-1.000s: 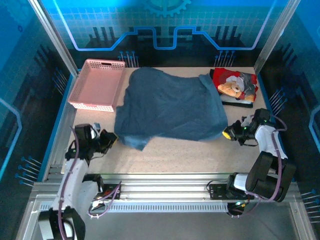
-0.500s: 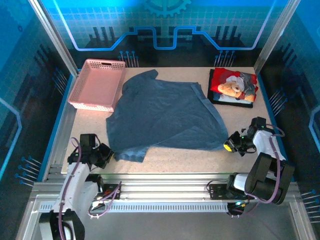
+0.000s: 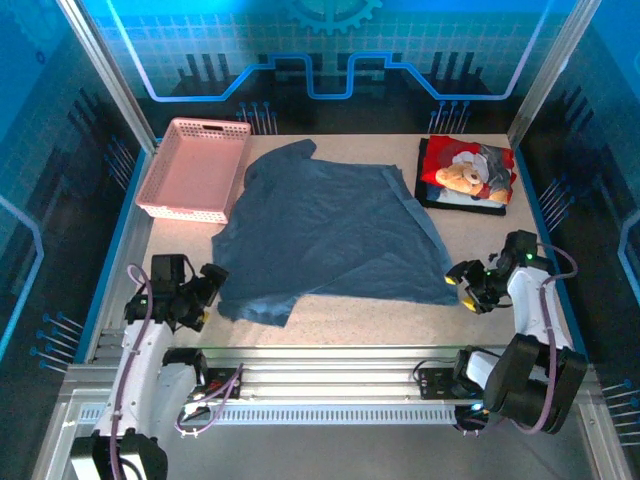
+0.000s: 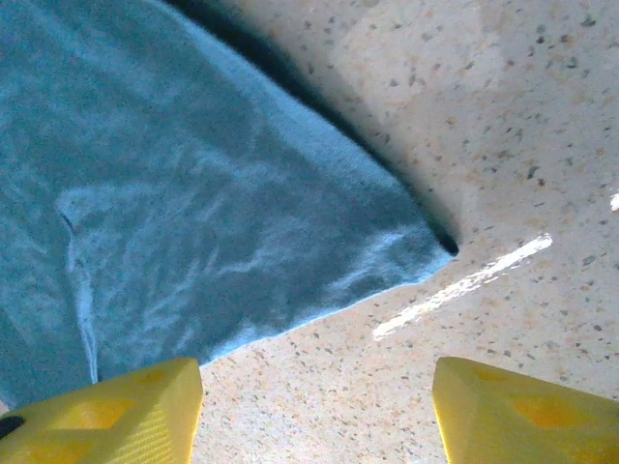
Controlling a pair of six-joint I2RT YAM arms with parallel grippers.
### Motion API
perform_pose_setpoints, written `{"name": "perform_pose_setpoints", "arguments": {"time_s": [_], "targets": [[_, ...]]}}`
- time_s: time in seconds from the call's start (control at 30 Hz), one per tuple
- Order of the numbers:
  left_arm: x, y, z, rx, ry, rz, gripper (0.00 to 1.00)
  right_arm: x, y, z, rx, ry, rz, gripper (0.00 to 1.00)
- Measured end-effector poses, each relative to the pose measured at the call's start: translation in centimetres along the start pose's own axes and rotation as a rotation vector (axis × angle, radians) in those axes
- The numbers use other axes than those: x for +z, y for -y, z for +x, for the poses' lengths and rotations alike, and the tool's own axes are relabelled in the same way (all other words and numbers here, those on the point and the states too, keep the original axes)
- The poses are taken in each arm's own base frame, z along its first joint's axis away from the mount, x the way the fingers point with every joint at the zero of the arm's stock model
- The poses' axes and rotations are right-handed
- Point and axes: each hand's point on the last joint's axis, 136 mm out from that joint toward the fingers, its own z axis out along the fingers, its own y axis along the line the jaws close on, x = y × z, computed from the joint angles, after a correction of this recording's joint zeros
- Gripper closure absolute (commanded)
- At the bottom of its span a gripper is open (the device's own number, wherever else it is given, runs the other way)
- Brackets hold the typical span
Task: Fold and stack the t-shirts
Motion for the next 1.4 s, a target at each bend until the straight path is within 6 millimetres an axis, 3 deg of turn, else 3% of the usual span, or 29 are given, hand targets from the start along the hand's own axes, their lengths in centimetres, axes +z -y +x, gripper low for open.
{"name": "perform_pose_setpoints", "arguments": {"time_s": [0.27, 0.7, 0.9, 1.03, 1.2, 1.27, 1.4], "targets": [[1.9, -1.3, 0.2, 0.013, -0.067, -0.107, 0.06, 1.9, 0.9, 1.4, 0.003, -0.066, 0.057, 0.37], [4.9, -2.3, 1.3, 0.034, -0.168, -0.140, 0.35, 3.7, 1.4, -0.1, -0.001, -0.061, 0.092, 0.42], [6.0, -3.0, 2.1, 0.024, -0.206, -0.140, 0.63, 4.7, 1.7, -0.6, 0.003, -0.068, 0.106, 0.54], [6.1, -3.0, 2.3, 0.033, -0.210, -0.136, 0.86, 5.2, 1.7, -1.0, 0.001, -0.067, 0.111, 0.71], [5.9, -2.9, 2.3, 0.049, -0.211, -0.130, 0.96, 5.4, 1.9, -1.2, 0.012, -0.062, 0.121, 0.88], [5.7, -2.8, 2.4, 0.058, -0.210, -0.124, 0.98, 5.3, 2.1, -1.3, 0.019, -0.054, 0.135, 0.86], [5.3, -2.6, 2.9, 0.083, -0.213, -0.112, 0.99, 5.0, 2.2, -1.2, 0.036, -0.044, 0.142, 0.62]]}}
